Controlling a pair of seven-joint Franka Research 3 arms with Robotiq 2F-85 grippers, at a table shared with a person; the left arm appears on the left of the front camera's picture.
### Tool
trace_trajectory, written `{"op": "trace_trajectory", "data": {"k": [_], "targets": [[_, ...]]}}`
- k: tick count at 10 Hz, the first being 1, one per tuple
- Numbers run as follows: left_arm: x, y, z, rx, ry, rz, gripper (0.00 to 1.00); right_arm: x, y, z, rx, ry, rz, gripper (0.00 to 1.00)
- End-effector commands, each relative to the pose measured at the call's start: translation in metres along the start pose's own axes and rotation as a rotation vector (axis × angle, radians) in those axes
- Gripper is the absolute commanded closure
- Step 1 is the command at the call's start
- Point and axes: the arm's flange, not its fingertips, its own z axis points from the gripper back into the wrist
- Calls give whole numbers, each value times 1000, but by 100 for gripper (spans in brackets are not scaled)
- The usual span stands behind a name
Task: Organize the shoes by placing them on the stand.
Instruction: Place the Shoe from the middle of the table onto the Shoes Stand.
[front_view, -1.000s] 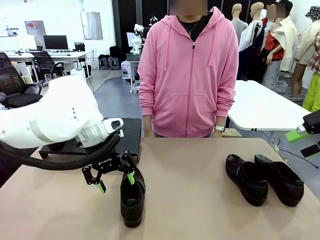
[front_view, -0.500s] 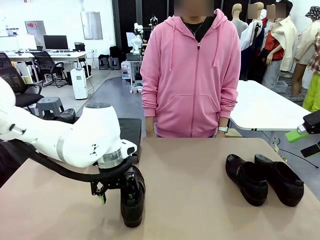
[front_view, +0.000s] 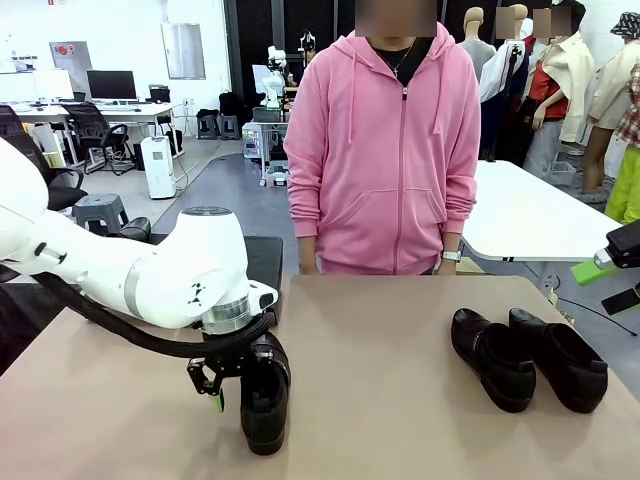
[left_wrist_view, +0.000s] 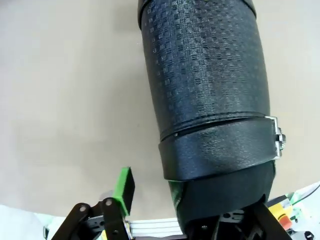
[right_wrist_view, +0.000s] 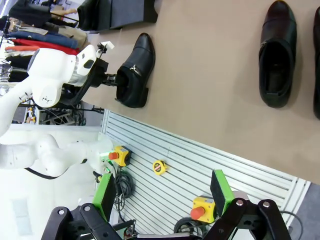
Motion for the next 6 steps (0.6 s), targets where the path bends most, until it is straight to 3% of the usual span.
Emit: {"op": "trace_trajectory", "data": {"k": [1,6], "targets": [[-2,-2,2,11,-1,25,100,2,3,3,23,-6,-5,0],[-7,-2,18,31,-76,-6,100,2,3,3,23,-6,-5,0]]}}
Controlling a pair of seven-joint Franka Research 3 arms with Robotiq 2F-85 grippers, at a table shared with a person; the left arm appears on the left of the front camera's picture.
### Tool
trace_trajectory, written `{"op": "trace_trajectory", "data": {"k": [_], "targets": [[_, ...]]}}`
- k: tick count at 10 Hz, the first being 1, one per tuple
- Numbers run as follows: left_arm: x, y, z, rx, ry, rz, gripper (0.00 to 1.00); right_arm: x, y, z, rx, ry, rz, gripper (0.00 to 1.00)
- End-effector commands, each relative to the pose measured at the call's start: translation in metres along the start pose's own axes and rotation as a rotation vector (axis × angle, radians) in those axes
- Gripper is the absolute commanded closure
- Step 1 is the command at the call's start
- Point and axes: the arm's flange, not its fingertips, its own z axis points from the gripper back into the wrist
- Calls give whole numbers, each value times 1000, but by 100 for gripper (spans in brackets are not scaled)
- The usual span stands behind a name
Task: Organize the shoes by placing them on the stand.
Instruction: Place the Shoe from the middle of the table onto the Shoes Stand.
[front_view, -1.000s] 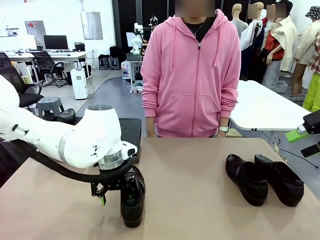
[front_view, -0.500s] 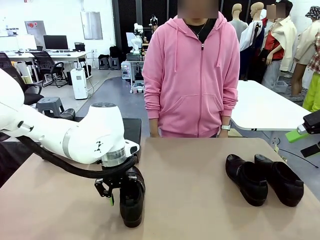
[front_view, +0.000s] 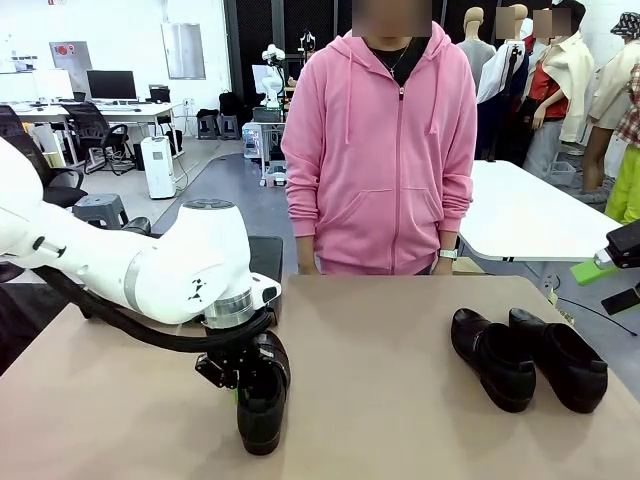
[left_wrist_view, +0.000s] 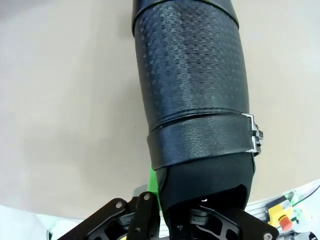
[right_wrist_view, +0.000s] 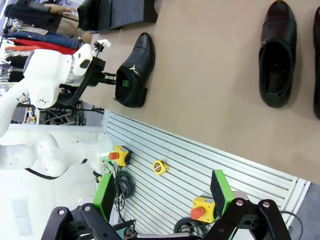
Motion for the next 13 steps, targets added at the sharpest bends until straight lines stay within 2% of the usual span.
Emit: {"op": "trace_trajectory", "data": {"k": [1,3,4,5,7,8,9,10,13], "targets": [[-7,4,13,30,-58,14,100,2,3,3,23,-6,-5,0],[-21,10,58,29,-164,8,100,2,3,3,23,-6,-5,0],[-32,20,96,33,-250,-15,100,2,3,3,23,-6,-5,0],[-39,33,128,42,-294,-78,100,2,3,3,23,-6,-5,0],[-41,61,166,59,-321,-171,100,2,3,3,23,-6,-5,0],[-41,72,173,33,-335,-184,100,2,3,3,23,-6,-5,0],[-45,78,170,-34,-312,-116,100,2,3,3,23,-6,-5,0],[-46,56,176,51,-320,-157,100,2,3,3,23,-6,-5,0],[-46,56,176,51,-320,-157,100,2,3,3,23,-6,-5,0]]}}
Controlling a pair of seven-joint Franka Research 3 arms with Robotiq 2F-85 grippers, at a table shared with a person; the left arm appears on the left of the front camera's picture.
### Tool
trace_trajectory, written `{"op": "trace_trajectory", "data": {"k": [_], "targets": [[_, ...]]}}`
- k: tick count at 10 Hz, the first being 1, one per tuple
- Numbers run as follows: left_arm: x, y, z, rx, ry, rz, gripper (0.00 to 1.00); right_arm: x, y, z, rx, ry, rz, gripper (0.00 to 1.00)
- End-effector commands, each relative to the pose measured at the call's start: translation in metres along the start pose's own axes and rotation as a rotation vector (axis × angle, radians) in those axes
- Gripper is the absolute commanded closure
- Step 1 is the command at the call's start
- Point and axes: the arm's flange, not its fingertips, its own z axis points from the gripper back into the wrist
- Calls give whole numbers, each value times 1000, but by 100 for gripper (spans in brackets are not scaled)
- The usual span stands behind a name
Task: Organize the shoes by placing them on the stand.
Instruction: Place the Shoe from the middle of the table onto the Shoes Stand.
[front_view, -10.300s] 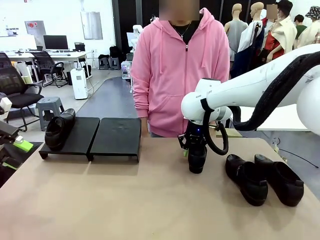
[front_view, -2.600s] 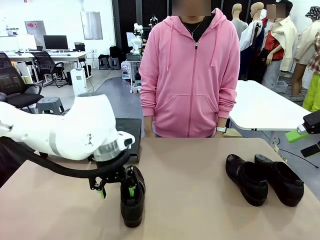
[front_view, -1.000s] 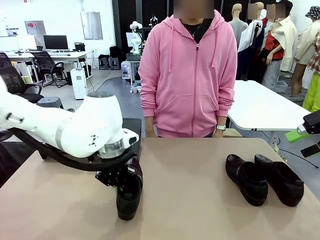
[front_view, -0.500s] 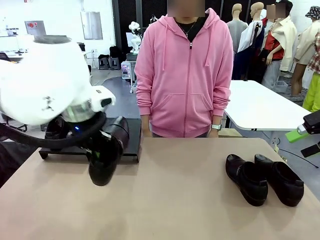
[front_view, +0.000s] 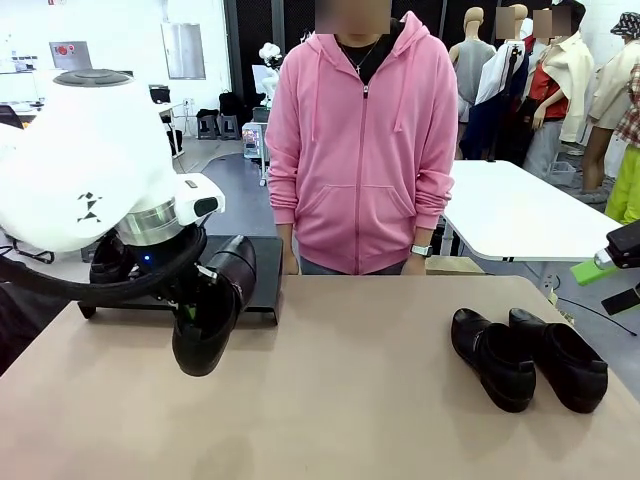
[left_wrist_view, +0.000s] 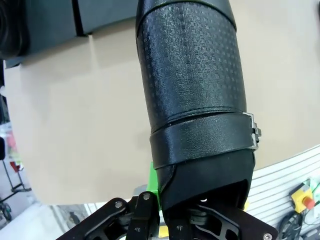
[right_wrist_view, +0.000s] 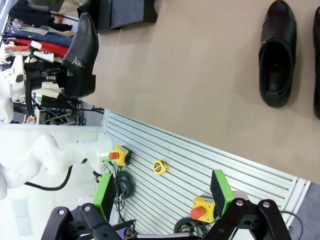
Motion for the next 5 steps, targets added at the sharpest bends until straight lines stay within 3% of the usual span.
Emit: {"op": "trace_trajectory", "data": {"k": [1,2,3,4,5], "targets": [[5,1,5,4,-16,18,100,2,4,3,23,-7,-4,0],[0,0,0,0,0,0,100,2,4,3,23,-7,-4,0],[29,32,5,-3,-102,117,100,2,4,3,23,-7,-4,0],[67,66,-5,8,-172,139,100,2,4,3,23,-7,-4,0],[95,91,-27,-65,-199,-8,100,2,4,3,23,-7,-4,0]]}}
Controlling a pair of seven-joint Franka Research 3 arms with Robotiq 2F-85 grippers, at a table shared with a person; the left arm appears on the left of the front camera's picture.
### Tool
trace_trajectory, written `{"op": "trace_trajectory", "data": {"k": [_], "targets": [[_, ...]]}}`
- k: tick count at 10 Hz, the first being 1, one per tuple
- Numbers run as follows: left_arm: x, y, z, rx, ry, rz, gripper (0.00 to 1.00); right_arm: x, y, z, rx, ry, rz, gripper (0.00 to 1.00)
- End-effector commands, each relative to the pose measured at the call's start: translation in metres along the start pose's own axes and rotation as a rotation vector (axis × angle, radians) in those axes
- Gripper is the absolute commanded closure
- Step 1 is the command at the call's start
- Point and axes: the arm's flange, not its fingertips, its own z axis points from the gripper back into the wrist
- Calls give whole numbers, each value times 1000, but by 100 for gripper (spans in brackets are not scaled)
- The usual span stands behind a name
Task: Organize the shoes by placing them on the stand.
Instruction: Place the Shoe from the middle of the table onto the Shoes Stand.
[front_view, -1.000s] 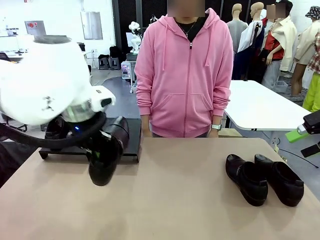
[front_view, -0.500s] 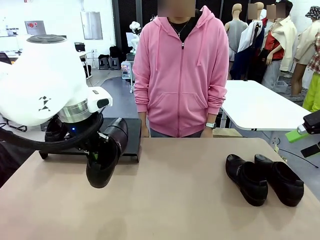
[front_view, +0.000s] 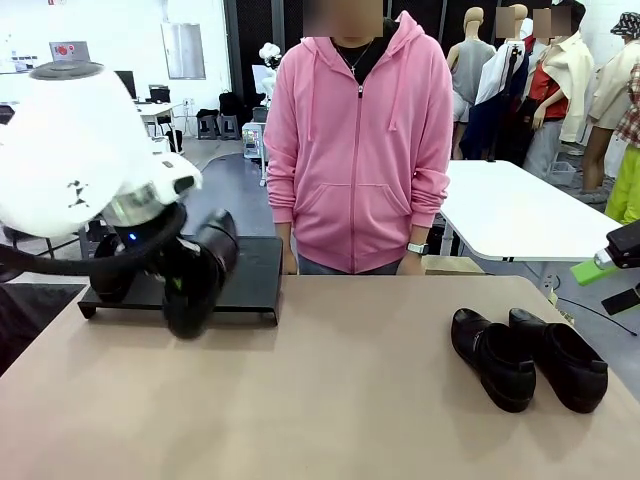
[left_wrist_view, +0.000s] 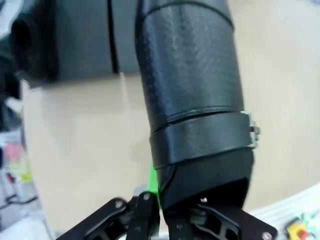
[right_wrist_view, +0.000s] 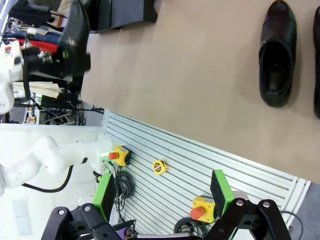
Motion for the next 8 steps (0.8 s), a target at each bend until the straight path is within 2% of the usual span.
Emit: {"op": "trace_trajectory", "data": {"k": [1,2,4,6,7,8], "targets": [[53,39,-53,-53,-134,-92,100,2,4,2,23,-6,-4,0],[71,62,-72,-67,-155,-1,100,2,4,2,23,-6,-4,0],[100,93,-84,0,-154,17,100,2,4,2,23,-6,-4,0],[123,111,-95,6,-99,47,100,2,4,2,23,-6,-4,0],[128,115,-100,-42,-67,81,100,2,4,2,23,-6,-4,0],[109,111,-104,0,-121,50,100,2,4,2,23,-6,-4,0]]}}
